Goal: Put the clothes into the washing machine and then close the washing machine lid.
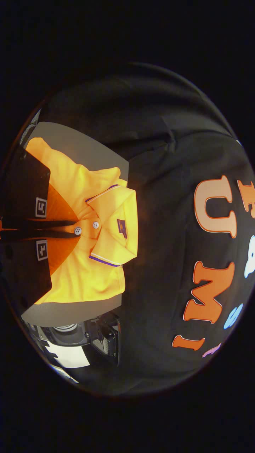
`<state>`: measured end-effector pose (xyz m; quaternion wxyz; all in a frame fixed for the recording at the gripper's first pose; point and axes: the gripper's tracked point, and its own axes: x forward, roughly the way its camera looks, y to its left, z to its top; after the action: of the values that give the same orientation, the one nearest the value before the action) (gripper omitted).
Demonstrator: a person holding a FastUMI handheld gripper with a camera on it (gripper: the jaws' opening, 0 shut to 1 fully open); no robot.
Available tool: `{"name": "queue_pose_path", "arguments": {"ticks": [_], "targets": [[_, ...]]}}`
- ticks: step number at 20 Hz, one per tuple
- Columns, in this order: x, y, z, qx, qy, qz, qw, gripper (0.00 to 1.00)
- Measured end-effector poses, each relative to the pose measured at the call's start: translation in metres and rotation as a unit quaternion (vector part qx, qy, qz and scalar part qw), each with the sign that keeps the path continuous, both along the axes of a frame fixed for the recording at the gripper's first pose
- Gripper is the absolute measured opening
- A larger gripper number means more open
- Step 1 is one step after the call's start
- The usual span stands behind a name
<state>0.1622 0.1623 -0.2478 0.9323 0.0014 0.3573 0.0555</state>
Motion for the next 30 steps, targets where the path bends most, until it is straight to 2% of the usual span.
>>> {"name": "queue_pose_path", "arguments": {"ticks": [5, 10, 16, 20, 27, 30], "targets": [[-0.006, -0.023, 0.050, 0.037, -0.064, 0.005, 0.997, 0.09], [-0.023, -0.071, 0.104, 0.082, -0.119, -0.005, 0.990, 0.09], [-0.042, -0.165, 0.162, 0.130, -0.173, -0.018, 0.976, 0.09], [-0.050, -0.238, 0.193, 0.141, -0.203, -0.020, 0.969, 0.09], [-0.038, -0.337, 0.209, 0.154, -0.220, -0.015, 0.963, 0.09], [-0.028, -0.364, 0.196, 0.159, -0.212, -0.009, 0.964, 0.09]]}}
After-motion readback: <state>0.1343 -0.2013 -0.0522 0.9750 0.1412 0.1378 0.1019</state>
